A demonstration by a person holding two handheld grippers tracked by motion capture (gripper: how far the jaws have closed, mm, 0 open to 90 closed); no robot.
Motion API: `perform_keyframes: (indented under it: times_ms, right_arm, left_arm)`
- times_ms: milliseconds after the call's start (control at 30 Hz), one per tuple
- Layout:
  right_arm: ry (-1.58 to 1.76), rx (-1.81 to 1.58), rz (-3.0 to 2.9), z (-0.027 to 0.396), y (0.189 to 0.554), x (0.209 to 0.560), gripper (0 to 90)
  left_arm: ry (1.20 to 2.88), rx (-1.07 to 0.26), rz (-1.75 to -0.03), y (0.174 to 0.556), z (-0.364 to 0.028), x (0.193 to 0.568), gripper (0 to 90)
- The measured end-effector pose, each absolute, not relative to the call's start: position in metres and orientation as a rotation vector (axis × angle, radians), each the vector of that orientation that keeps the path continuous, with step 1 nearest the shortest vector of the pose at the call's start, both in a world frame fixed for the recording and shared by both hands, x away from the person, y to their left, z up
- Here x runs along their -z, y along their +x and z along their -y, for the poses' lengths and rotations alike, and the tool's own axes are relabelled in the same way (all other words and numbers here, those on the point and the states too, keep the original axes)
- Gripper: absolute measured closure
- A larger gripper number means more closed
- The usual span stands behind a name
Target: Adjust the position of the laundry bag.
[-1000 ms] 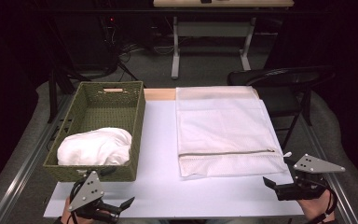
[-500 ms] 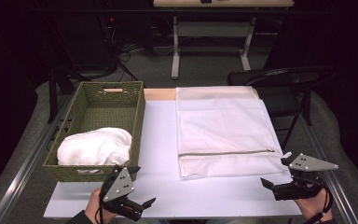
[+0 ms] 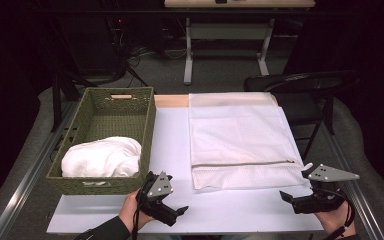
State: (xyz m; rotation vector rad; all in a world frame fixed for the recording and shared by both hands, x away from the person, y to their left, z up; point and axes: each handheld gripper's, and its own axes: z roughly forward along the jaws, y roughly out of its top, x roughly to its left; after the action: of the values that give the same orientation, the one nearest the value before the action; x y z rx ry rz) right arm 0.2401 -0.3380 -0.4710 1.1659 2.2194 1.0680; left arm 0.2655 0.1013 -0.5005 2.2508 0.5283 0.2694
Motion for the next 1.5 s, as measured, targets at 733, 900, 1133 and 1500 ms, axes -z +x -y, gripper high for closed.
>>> perform_keyframes:
  times_ms: [733, 900, 1133, 1500]
  right_arm:
    - [1.23, -1.06, -2.23, 0.343, 0.242, 0.474, 0.0]
    - [1.247, -1.051, -2.228, 0.345, 0.242, 0.474, 0.0]
    - [1.268, -1.039, -2.223, 0.347, 0.243, 0.475, 0.0]
    - [1.327, -0.985, -2.219, 0.351, 0.247, 0.48, 0.9]
  left_arm:
    - [2.375, -0.235, -0.534, 0.304, -0.05, 0.531, 31.3]
    - [2.387, -0.257, -0.573, 0.309, -0.046, 0.536, 41.4]
    - [2.363, -0.265, -0.623, 0.315, -0.046, 0.543, 54.3]
    - [2.377, -0.276, -0.62, 0.316, -0.04, 0.552, 80.2]
